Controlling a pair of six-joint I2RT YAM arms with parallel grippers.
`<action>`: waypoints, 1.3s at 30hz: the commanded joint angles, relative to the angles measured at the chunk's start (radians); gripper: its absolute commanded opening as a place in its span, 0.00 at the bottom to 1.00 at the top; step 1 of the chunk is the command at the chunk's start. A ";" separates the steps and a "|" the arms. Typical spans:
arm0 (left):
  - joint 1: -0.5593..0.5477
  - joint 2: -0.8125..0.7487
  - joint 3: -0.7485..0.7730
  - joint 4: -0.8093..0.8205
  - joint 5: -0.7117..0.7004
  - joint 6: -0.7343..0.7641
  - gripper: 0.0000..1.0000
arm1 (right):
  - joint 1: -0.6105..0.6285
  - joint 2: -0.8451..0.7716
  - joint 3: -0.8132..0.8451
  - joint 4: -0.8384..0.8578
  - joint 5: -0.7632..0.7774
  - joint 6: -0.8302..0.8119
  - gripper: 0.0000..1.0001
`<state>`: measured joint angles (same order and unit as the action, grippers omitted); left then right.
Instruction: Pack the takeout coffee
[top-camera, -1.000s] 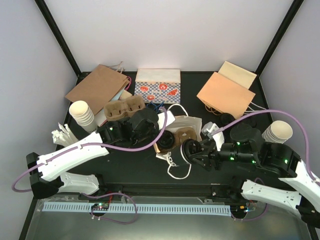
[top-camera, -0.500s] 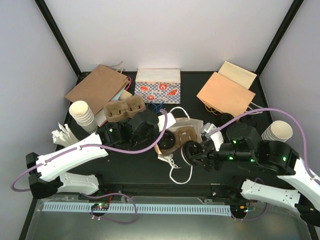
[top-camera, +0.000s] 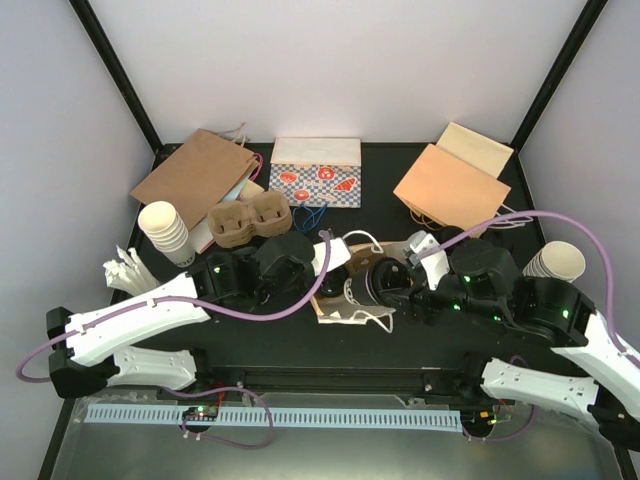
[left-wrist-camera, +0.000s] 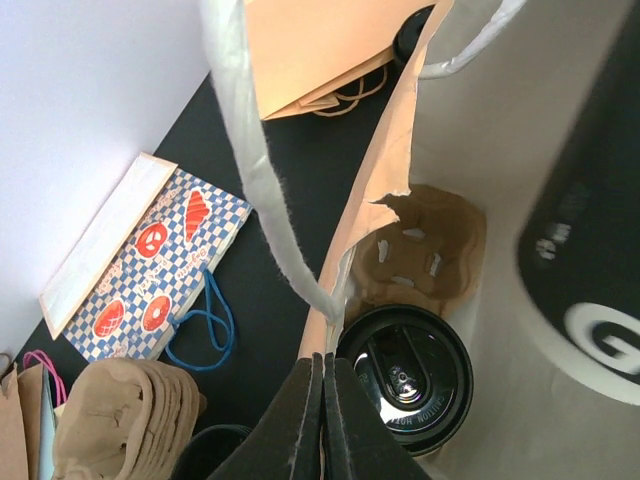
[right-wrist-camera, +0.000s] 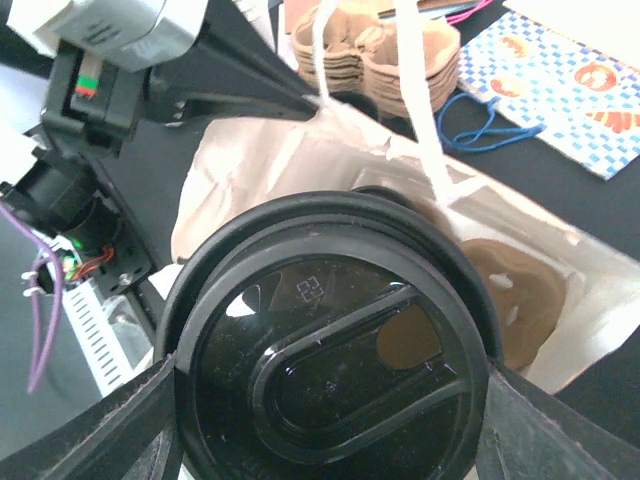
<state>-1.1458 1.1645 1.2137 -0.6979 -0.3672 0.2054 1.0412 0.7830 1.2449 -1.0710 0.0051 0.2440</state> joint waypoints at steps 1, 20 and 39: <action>-0.015 -0.024 -0.010 -0.018 -0.028 -0.018 0.02 | 0.007 -0.014 -0.024 0.102 0.081 -0.071 0.63; -0.068 -0.035 -0.043 0.004 -0.066 -0.025 0.02 | 0.008 -0.015 -0.189 0.194 0.047 -0.436 0.59; -0.140 -0.063 -0.068 -0.049 -0.099 -0.091 0.02 | 0.426 0.074 -0.429 0.464 0.366 -0.530 0.57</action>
<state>-1.2701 1.1309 1.1603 -0.6971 -0.4282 0.1429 1.3571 0.7845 0.8581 -0.7208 0.2375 -0.2466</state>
